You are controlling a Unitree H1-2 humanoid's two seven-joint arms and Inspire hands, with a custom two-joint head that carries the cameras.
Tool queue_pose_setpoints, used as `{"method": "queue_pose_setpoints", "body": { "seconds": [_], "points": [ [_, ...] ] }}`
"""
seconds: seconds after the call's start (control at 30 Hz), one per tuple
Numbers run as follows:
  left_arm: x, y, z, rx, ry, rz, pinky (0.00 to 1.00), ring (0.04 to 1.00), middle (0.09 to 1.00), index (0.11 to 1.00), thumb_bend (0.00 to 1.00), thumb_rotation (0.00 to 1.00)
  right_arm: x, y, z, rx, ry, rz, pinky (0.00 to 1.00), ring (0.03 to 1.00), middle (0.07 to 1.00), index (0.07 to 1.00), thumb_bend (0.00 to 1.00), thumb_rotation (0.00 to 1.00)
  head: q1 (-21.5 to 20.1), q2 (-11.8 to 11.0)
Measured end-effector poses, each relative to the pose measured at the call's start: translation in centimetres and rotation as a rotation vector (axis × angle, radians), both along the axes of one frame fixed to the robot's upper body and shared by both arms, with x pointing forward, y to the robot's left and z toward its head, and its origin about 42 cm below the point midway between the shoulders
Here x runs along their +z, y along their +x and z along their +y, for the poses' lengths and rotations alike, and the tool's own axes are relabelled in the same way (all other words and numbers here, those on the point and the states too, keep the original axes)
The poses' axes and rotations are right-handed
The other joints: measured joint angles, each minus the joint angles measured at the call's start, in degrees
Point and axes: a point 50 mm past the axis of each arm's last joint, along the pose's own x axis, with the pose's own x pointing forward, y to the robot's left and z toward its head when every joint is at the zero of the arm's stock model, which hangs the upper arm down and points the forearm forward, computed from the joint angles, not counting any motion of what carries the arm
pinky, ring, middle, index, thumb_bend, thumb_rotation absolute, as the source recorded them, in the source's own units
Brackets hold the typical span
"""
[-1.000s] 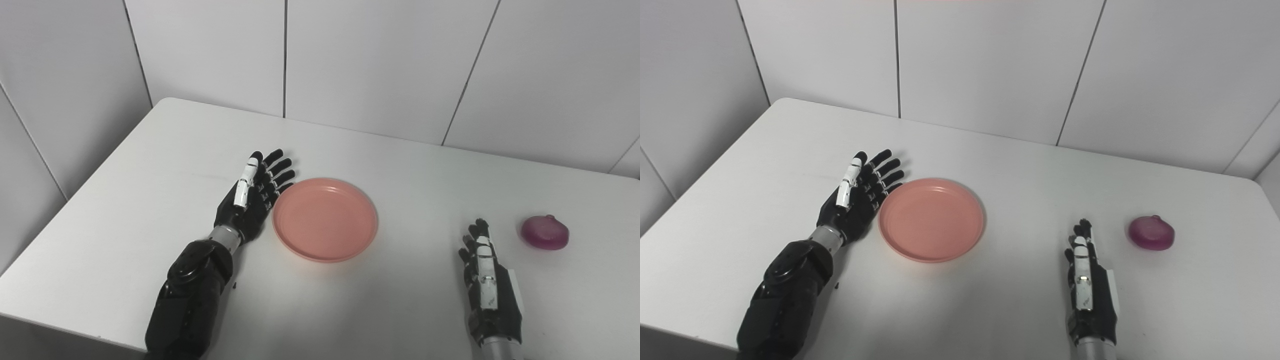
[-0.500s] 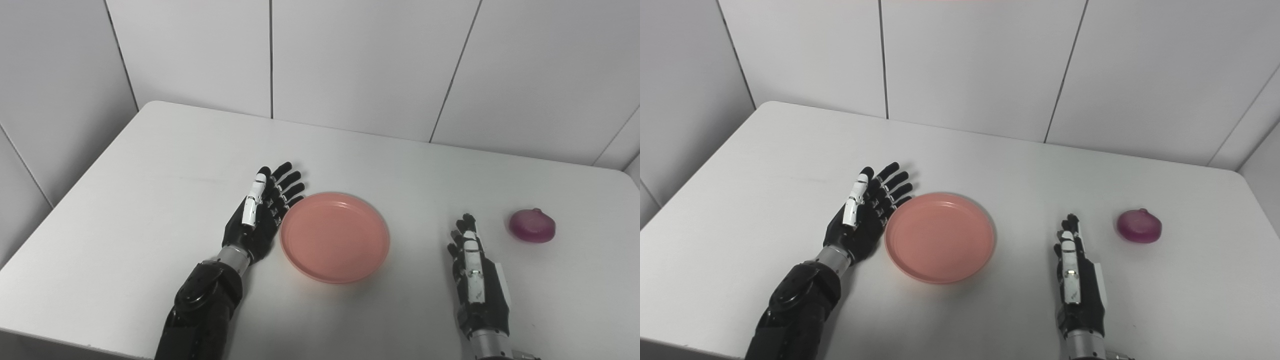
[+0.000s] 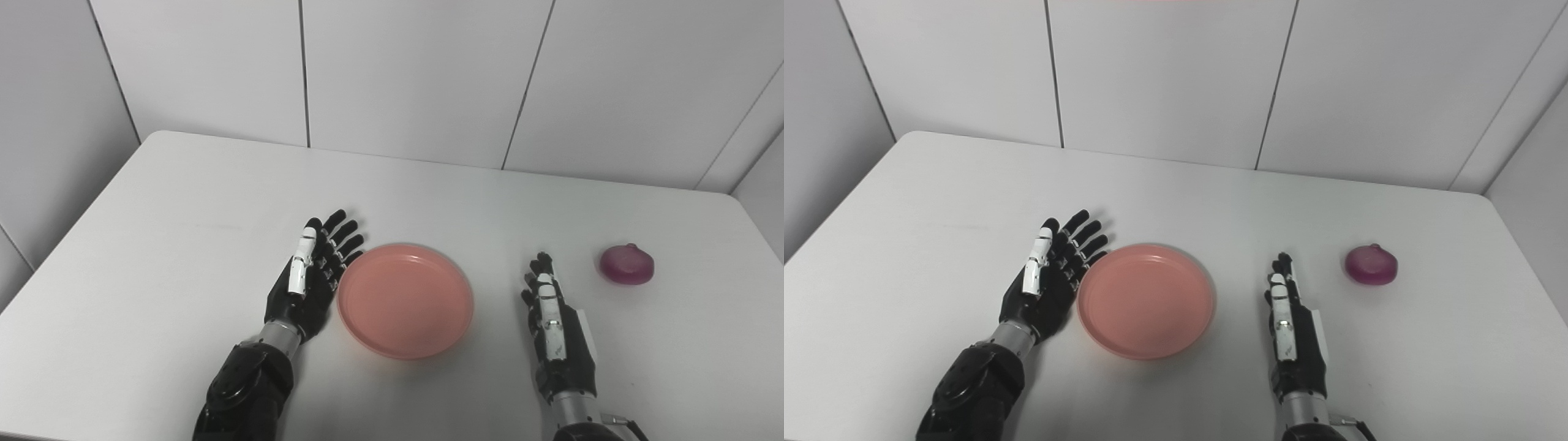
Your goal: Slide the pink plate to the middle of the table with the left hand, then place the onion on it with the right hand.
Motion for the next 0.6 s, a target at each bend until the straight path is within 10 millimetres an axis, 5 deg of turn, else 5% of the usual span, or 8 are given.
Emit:
{"method": "queue_pose_setpoints", "body": {
  "seconds": [0.27,0.6],
  "points": [
    [-0.1,-0.1,0.1,-0.005,-0.006,-0.002,0.92,0.921,0.932,0.91,0.42,1.0,0.5,0.0,-0.1,-0.007,-0.009,-0.015,1.0,1.0,1.0,1.0,0.18,1.0,-1.1,0.6],
    [-0.6,-0.1,0.5,-0.003,-0.024,-0.005,0.92,0.919,0.933,0.915,0.42,1.0,1.3,0.1,-0.7,-0.071,-0.133,-0.041,0.91,0.915,0.932,0.944,0.36,1.0,-2.5,0.8]
  ]
}}
